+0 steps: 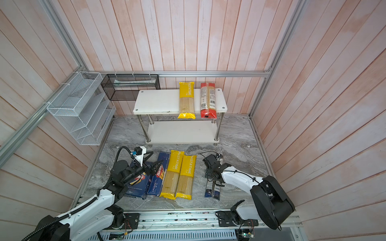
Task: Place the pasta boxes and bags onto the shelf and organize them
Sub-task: 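Close the right gripper on the clear spaghetti bag's end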
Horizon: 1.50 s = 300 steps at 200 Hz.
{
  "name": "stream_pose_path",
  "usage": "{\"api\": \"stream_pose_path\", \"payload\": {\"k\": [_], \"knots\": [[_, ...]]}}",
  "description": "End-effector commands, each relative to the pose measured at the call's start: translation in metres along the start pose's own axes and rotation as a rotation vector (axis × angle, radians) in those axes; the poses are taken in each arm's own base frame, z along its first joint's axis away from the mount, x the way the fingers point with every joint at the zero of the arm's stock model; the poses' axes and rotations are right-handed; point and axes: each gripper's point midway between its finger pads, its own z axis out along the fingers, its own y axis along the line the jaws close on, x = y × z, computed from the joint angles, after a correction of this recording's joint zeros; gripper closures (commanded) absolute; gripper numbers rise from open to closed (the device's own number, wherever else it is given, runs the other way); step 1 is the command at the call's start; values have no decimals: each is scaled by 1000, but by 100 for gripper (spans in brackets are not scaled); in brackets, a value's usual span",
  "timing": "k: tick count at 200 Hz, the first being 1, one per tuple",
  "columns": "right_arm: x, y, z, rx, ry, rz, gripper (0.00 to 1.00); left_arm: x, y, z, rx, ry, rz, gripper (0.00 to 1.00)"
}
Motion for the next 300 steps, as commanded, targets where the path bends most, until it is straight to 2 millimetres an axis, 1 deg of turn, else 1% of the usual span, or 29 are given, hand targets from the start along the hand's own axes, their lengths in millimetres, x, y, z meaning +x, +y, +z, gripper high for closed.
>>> {"api": "stream_pose_path", "payload": {"k": [1,17,35,60,93,114,145,162,193,201,213,218,251,261,300], "knots": [[25,2,-1,-49,73,-11,29,0,2,0,-15,-2,22,0],[23,7,-4,-99,48,7,32,1,2,1,-14,4,19,0],[25,7,-5,-118,41,20,37,2,4,2,-18,6,19,0],[29,0,-5,-99,41,29,49,0,1,2,-8,3,15,0],[34,-6,-3,-81,50,39,50,1,1,2,-3,1,13,0],[33,-5,-5,-90,43,45,51,3,2,4,-3,9,7,0],[24,0,-14,-136,-3,63,53,3,0,5,9,13,1,0],[17,8,-21,-204,-43,78,56,2,0,4,4,9,2,0],[11,13,-32,-299,-114,123,68,2,2,3,-9,8,5,0],[10,14,-34,-308,-124,126,70,1,2,3,-8,7,5,0],[8,11,-36,-306,-138,134,77,1,1,3,-4,6,4,0],[8,11,-36,-308,-139,134,79,1,2,3,-4,7,3,0],[3,10,-43,-315,-162,135,80,2,1,4,-1,9,2,0],[0,13,-46,-330,-171,133,81,2,1,4,-3,9,1,0],[-22,29,-68,-397,-238,111,84,0,2,3,-11,5,4,0]]}}
